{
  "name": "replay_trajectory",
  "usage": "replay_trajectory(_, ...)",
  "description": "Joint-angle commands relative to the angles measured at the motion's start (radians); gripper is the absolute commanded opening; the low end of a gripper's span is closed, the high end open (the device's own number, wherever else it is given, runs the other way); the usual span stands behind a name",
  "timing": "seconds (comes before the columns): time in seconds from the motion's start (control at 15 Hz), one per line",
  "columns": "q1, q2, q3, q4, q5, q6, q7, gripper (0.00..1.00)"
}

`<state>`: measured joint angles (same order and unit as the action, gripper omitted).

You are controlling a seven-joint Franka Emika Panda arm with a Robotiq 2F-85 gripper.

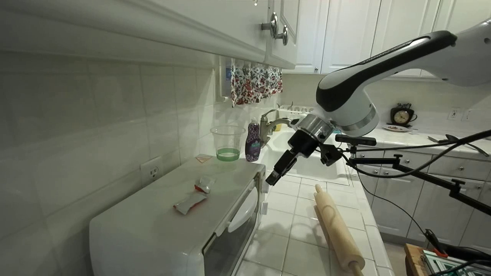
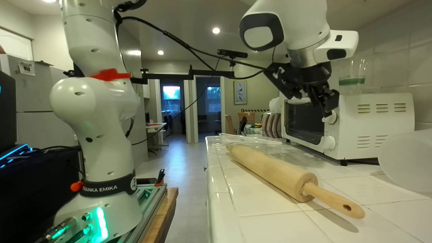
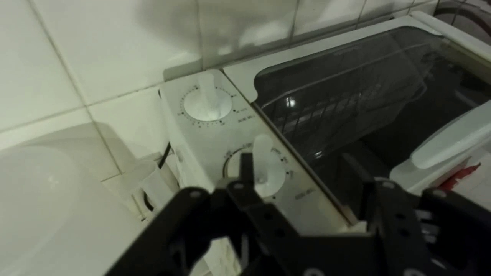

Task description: Turn the top knob on the oven to the right.

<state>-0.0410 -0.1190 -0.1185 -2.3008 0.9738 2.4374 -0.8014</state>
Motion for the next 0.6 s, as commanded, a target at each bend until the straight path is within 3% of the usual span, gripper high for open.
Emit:
replay_trajectory(0.0, -0.014, -0.115, 0.031, -0.051, -0.229, -0.004, 0.106, 0.90)
replay_trajectory(0.13, -0.030, -0.171, 0.062, -0.068, -0.406, -0.001, 0.233, 1.00)
replay_trajectory(0.33, 0.004, -0.261, 0.068, -0.103, -0.594, 0.003, 0.354, 1.00)
replay_trajectory(0.53, 0.002, -0.371, 0.120, -0.140, -0.767, -0.010, 0.507, 1.00)
